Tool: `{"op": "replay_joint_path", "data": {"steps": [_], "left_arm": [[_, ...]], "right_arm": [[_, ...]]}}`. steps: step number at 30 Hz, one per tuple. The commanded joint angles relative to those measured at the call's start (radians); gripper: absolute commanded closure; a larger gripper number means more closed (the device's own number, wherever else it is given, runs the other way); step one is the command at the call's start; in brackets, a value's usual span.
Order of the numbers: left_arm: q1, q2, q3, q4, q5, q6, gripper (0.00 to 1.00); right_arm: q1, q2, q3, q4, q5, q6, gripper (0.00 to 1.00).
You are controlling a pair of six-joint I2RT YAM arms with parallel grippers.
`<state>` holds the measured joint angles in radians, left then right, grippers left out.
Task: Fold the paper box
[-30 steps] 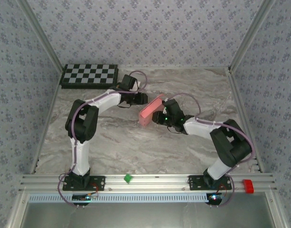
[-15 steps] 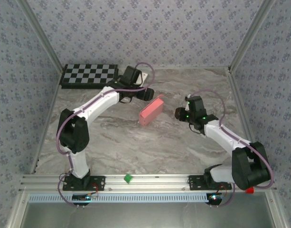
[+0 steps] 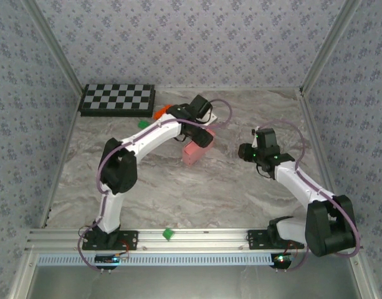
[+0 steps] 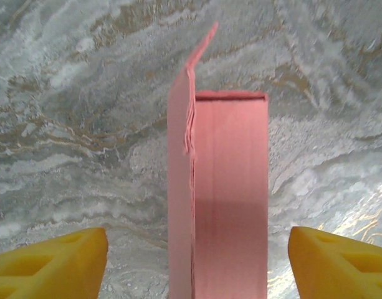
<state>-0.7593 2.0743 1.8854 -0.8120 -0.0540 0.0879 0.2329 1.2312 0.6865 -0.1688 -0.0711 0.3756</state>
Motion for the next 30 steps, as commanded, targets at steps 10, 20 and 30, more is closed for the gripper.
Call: {"op": "replay_joint_path", "data": {"steps": [10, 20, 30], "left_arm": [[-0.014, 0.053, 0.059, -0.112, 0.001, 0.086, 0.38], [-0.014, 0.054, 0.045, -0.115, 0.017, 0.124, 0.51], [-0.015, 0.032, -0.001, -0.092, 0.054, 0.243, 0.51]], "right_arm": [[-0.008, 0.005, -0.006, -0.001, -0.021, -0.003, 0.63], [-0.010, 0.017, -0.004, -0.008, -0.024, -0.002, 0.63], [-0.012, 0.022, -0.001, -0.015, -0.027, -0.003, 0.63]]}}
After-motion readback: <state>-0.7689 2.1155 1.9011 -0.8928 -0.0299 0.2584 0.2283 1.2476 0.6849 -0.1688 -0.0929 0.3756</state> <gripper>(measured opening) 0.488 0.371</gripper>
